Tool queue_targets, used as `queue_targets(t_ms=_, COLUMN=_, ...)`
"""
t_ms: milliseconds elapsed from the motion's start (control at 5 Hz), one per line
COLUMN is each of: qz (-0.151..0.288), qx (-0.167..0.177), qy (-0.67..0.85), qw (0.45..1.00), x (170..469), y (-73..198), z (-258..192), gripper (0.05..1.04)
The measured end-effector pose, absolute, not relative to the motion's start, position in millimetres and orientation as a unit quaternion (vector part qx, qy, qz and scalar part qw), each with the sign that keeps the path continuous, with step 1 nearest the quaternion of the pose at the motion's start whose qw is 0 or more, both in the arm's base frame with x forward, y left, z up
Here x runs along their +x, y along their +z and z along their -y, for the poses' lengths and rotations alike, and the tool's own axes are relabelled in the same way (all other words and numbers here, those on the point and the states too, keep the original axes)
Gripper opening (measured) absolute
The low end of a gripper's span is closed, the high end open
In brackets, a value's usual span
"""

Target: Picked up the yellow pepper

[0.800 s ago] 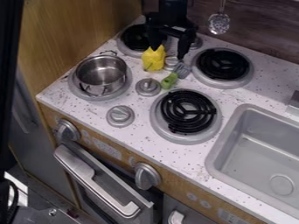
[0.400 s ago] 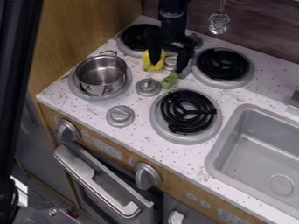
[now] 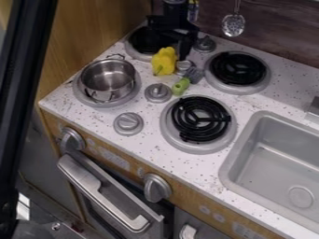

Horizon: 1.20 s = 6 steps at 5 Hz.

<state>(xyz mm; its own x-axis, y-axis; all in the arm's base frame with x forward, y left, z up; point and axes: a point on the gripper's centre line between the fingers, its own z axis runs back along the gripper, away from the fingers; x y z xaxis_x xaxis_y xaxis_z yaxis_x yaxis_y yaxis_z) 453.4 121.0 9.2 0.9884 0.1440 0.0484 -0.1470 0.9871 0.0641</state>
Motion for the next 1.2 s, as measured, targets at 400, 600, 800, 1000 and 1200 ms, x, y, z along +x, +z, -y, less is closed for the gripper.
queue_targets(t_ms=400, qz=0.019, qx=0.031, qy=0.117, qw=0.992, x=460, y=0, z=-153, gripper=0.996)
queue_targets(t_ms=600, qz=0.008, qx=0.006, qy=0.127, qw=0.992, x=458, y=-14, z=-146, gripper=0.996)
queue_targets(t_ms=800, qz=0.000, qx=-0.019, qy=0.126, qw=0.992, x=456, y=-22, z=-131, gripper=0.996)
queue_targets(t_ms=1000, qz=-0.001, qx=-0.025, qy=0.121, qw=0.992, x=457, y=-23, z=-124, gripper=0.996)
queue_targets(t_ms=1200, qz=-0.002, qx=-0.020, qy=0.114, qw=0.993, x=458, y=-23, z=-120, gripper=0.969)
